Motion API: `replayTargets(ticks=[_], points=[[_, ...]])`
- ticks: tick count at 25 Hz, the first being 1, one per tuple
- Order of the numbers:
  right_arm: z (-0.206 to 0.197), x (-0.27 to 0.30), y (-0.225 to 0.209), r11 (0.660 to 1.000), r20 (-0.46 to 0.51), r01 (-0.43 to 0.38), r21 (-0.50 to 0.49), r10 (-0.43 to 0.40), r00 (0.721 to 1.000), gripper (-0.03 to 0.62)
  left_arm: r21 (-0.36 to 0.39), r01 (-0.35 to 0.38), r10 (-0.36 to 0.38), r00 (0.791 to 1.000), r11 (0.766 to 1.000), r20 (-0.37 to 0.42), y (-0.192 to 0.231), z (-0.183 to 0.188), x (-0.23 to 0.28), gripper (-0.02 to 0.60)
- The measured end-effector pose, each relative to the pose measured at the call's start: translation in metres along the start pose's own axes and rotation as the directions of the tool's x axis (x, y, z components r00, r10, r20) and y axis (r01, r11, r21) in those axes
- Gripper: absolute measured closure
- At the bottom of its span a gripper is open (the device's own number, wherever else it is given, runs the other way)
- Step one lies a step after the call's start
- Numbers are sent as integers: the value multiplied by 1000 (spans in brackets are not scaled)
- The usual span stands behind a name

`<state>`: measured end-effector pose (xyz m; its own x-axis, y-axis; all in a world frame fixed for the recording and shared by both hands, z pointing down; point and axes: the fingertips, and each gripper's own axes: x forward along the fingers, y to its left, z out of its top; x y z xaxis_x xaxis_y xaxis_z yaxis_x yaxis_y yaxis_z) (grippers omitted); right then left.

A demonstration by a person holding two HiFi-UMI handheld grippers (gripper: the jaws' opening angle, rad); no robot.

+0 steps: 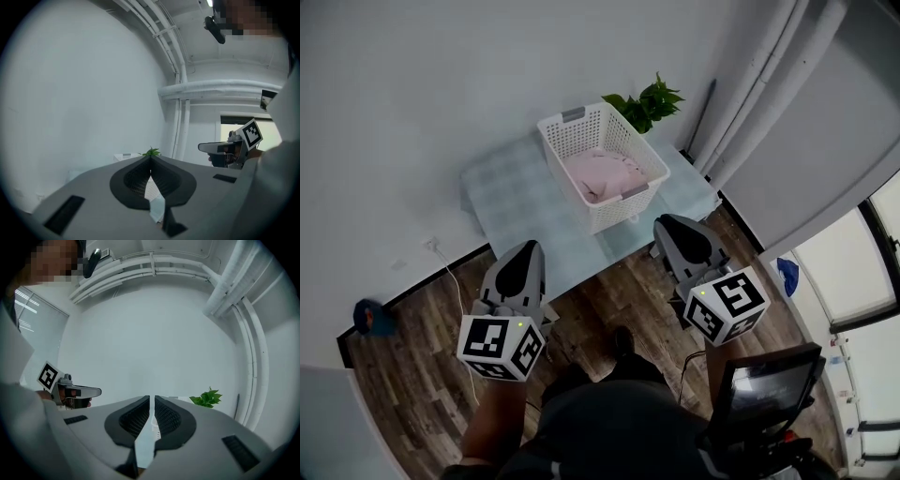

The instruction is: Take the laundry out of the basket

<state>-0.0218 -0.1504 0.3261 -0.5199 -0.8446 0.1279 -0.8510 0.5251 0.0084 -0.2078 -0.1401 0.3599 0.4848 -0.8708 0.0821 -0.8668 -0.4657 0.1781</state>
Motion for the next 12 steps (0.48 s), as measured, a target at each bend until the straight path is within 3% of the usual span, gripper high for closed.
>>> replayTargets(ticks=[12], points=[[16, 76, -79, 992, 25, -123, -11, 124, 992, 571, 55, -128, 128, 992, 990, 12, 13, 21, 77, 574]])
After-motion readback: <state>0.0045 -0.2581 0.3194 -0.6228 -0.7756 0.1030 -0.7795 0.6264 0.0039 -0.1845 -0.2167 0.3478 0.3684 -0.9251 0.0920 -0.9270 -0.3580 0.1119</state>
